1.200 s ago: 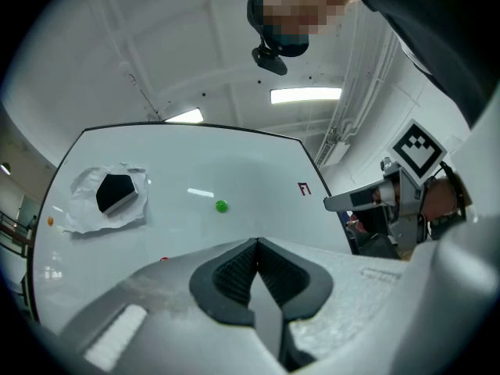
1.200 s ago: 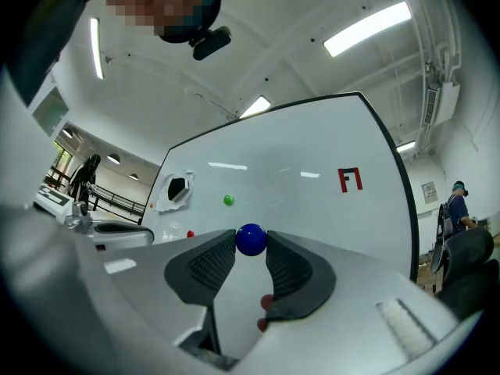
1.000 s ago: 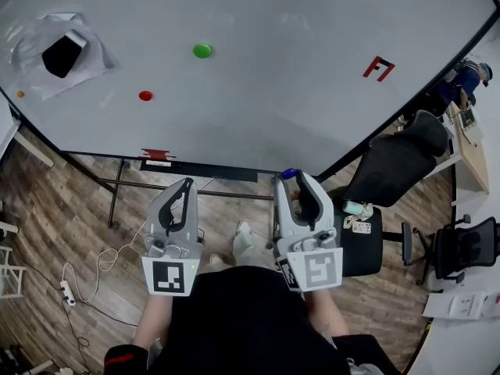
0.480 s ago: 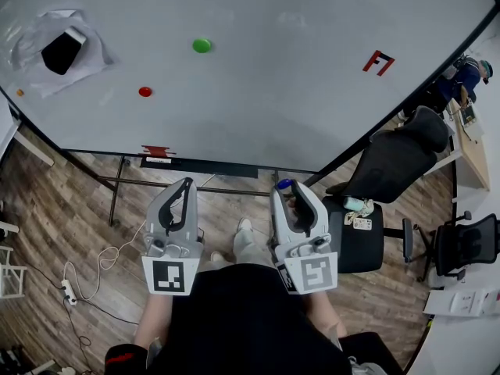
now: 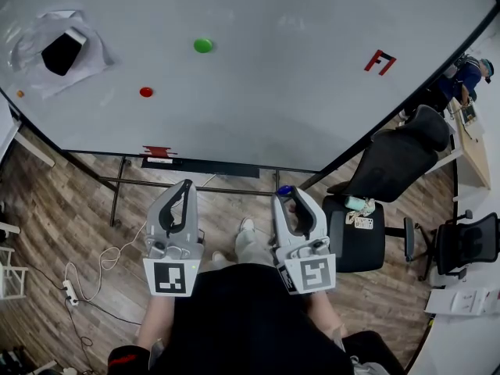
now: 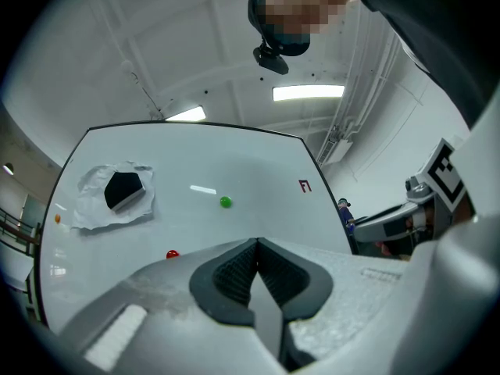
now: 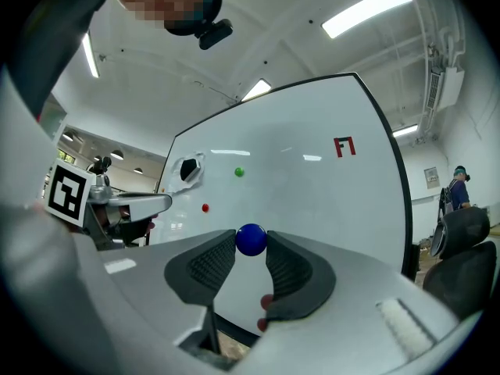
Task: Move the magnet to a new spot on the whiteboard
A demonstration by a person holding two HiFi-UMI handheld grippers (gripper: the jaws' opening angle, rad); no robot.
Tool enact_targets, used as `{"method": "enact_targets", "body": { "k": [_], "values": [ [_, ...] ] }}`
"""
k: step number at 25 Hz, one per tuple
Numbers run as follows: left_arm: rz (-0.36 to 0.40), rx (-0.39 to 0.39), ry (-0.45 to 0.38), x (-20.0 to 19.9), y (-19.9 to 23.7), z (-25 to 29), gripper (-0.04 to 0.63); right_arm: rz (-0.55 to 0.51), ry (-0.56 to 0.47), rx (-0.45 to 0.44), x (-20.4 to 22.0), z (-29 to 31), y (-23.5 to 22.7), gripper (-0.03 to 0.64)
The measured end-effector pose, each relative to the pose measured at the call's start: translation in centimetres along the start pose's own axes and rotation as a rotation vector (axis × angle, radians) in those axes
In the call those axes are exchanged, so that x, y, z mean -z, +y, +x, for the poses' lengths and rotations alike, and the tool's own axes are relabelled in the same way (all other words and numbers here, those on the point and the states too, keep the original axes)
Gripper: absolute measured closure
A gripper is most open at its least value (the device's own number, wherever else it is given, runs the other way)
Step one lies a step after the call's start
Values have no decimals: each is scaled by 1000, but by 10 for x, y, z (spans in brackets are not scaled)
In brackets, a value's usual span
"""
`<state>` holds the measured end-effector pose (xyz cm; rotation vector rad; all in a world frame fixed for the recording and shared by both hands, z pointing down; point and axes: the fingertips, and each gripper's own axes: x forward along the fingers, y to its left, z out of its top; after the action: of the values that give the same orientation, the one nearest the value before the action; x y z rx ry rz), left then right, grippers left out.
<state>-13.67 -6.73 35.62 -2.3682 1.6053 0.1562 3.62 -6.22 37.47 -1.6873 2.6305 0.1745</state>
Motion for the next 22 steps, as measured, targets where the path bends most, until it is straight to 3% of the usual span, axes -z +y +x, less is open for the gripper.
{"method": "enact_targets", "body": {
  "k": [22],
  "values": [
    [-9, 37, 8, 10, -6, 22, 594, -9, 12, 31, -2, 9, -15, 491]
  ]
}}
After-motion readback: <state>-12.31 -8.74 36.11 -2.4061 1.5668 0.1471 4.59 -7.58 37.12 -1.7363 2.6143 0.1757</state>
